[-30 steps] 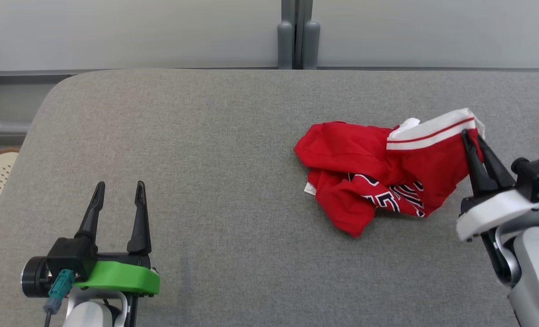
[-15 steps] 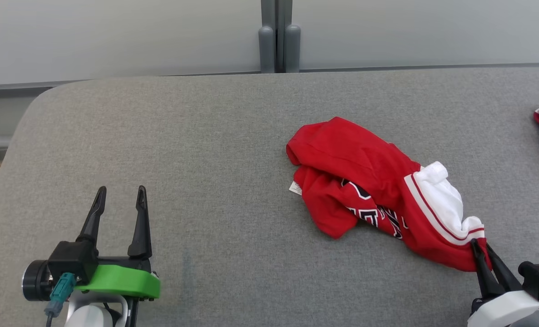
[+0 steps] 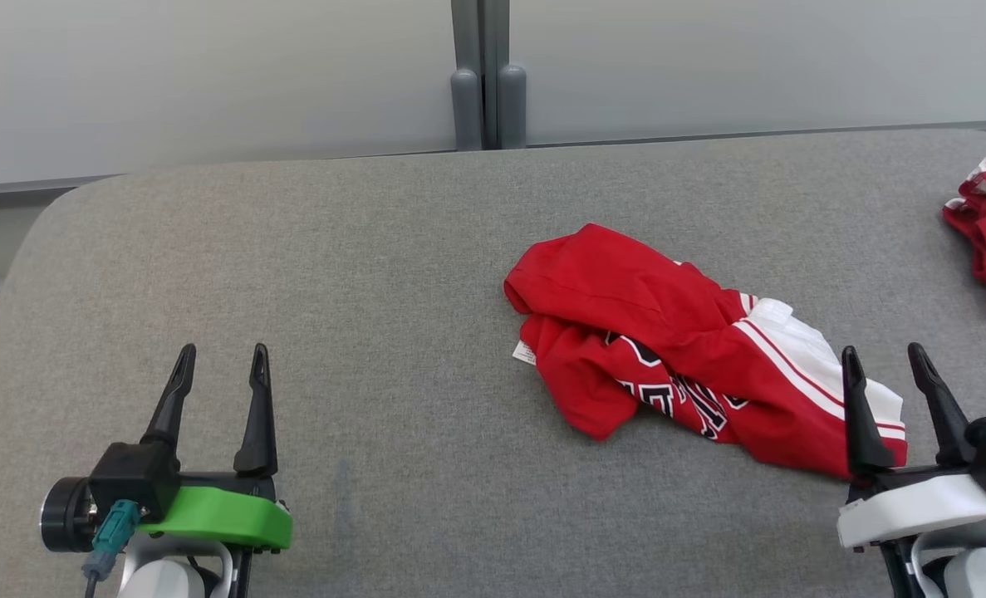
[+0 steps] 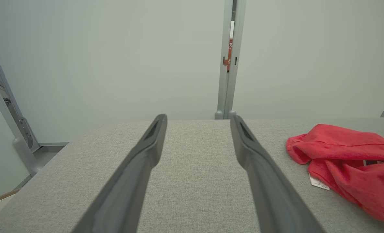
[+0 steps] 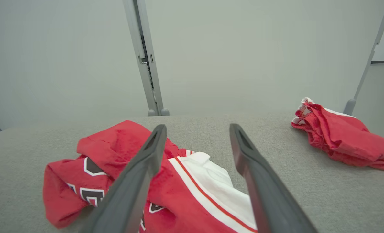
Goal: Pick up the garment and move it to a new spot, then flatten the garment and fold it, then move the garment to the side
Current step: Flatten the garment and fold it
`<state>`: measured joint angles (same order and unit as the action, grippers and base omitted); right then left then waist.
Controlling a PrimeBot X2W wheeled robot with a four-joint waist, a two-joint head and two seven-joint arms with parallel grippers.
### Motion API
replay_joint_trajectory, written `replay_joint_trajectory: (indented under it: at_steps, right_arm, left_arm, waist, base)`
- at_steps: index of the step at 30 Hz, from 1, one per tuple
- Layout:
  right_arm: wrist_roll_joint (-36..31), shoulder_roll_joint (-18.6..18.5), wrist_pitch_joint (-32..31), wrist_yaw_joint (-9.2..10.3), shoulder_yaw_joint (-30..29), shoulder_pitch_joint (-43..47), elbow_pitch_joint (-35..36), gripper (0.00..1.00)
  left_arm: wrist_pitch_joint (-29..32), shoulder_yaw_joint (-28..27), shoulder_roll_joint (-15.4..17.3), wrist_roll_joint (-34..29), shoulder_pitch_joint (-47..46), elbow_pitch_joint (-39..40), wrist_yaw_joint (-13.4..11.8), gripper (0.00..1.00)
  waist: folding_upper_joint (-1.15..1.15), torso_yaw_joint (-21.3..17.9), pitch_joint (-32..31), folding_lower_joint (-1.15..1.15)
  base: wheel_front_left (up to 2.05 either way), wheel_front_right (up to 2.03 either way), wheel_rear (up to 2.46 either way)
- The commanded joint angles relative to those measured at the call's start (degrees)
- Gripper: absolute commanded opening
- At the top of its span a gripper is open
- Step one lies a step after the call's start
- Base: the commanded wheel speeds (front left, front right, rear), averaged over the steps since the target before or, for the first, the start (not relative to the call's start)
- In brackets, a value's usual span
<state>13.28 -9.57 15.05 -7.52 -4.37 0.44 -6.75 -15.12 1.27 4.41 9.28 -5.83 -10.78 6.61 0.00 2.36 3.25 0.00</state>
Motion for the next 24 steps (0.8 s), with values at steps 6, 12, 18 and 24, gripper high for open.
replay_joint_trajectory:
  at_steps: [6, 12, 18, 24]
  right_arm:
    - [-1.04, 2.89, 0.16, 0.05, 2.08, -0.91, 4.43, 1.0]
    - [-1.35, 3.46, 0.16, 0.05, 2.88, -1.45, 5.13, 1.0]
    - [-1.11, 3.09, 0.16, 0.05, 2.76, -2.95, 5.26, 1.0]
    - [-0.82, 3.44, 0.16, 0.05, 3.37, -5.1, 5.05, 1.0]
  left_arm:
    - [-0.01, -0.21, 0.63, -0.45, 0.59, -0.25, 0.32, 1.0]
    - [-0.02, 0.49, 1.14, -0.9, -1.6, -1.24, 0.39, 1.0]
    - [-0.01, 3.92, 2.16, -1.13, -9.17, -4.16, 0.72, 1.0]
    - [0.38, 9.59, 3.29, -0.87, -20.55, -9.29, 0.91, 1.0]
  waist:
    - [0.0, -0.14, 0.24, 0.0]
    - [0.0, -0.8, 1.52, 0.0]
    - [0.0, -2.77, 3.91, 0.0]
    - [0.0, -6.18, 7.43, 0.0]
  base:
    - [0.0, 0.0, 0.0]
    - [0.0, 0.0, 0.0]
    - [0.0, 0.0, 0.0]
    - [0.0, 0.0, 0.0]
